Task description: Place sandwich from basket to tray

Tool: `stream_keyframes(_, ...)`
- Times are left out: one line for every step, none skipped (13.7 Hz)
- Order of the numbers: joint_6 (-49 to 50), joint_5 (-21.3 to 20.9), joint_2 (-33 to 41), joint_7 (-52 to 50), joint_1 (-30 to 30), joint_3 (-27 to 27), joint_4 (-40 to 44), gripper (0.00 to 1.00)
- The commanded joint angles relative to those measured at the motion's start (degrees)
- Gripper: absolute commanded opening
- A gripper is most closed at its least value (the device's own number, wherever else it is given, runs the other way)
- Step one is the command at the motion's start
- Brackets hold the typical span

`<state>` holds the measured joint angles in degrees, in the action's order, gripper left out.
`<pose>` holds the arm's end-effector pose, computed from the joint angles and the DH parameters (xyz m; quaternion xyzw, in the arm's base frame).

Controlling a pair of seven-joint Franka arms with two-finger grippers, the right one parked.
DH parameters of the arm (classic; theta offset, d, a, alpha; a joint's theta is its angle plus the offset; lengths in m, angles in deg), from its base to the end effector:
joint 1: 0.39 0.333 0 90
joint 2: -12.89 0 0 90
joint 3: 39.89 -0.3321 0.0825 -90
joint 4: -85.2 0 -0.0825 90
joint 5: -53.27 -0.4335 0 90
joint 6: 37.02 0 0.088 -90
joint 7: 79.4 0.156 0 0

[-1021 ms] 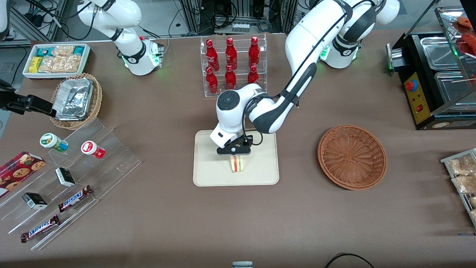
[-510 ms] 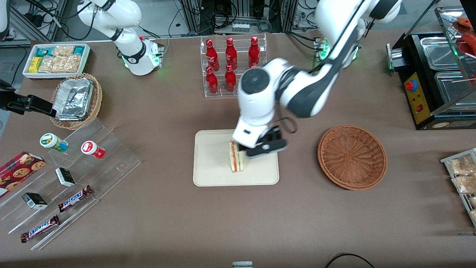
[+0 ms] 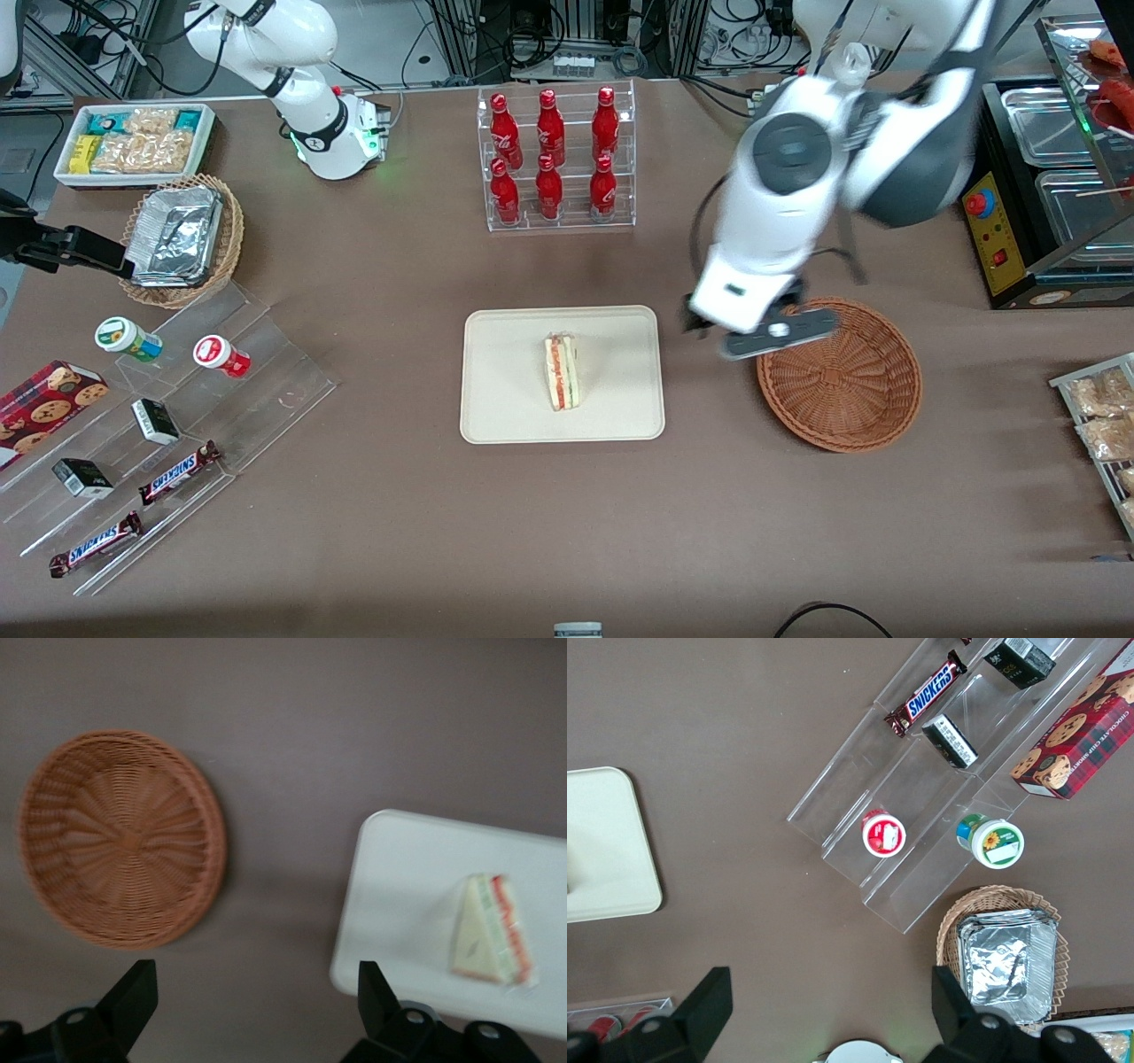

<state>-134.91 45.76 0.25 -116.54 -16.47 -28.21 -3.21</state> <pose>0.6089 -0.2884 0.4795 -0.9961 -0.0729 -0.0015 0.0493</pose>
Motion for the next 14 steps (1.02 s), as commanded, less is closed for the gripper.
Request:
stream_keyframes(5.8, 3.5, 8.8, 15.0, 7.1, 0.2, -4.8, 1.0)
stream_keyframes(7.9, 4.6, 10.5, 20.8, 10.2, 0.2, -4.4, 1.0)
stream_keyframes(9.3, 5.2, 11.4, 24.7, 12.4, 0.1, -4.2, 1.0)
stream_keyframes(10.9, 5.4, 12.5, 28.5, 14.0, 0.0, -4.1, 1.0)
stream_keyframes(12.4, 5.4, 13.2, 32.0, 14.5, -2.2, -4.1, 1.0)
stream_keyframes(13.8, 5.7, 14.0, 36.4, 13.7, -6.9, -4.1, 1.0)
stream_keyframes(14.0, 7.1, 14.7, 40.3, 13.2, -9.7, -4.1, 1.0)
stream_keyframes(13.9, 7.9, 15.0, 42.2, 12.6, -12.4, -4.1, 1.0)
stream_keyframes(13.8, 7.9, 15.0, 42.2, 11.4, -14.2, -4.0, 1.0)
stream_keyframes(13.8, 7.4, 14.8, 42.1, 10.4, -15.2, -3.8, 1.0)
stream_keyframes(14.0, 6.9, 14.6, 41.6, 10.4, -15.2, -3.4, 1.0)
stream_keyframes(14.0, 6.8, 14.5, 41.3, 10.4, -15.2, -2.8, 1.0)
stream_keyframes(14.0, 7.3, 14.6, 41.2, 10.4, -15.2, -2.4, 1.0)
stream_keyframes(14.0, 7.1, 14.5, 41.0, 10.4, -15.1, -2.1, 1.0)
